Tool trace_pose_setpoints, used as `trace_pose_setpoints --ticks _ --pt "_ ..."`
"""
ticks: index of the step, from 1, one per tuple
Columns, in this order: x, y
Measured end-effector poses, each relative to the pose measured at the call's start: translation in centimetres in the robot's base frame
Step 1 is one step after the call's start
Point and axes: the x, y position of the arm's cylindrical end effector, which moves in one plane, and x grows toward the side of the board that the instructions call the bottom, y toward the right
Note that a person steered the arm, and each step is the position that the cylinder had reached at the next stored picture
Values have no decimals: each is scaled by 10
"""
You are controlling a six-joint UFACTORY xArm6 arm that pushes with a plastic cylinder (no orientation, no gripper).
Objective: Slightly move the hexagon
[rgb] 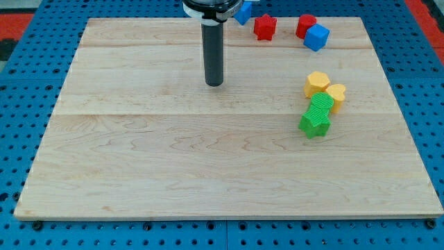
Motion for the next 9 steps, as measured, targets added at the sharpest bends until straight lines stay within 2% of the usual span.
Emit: trace_pose_setpoints --ticks 4,6,7,9 --pt "2 1" --pt "2 37" --pt "-13 51" --pt "-25 211"
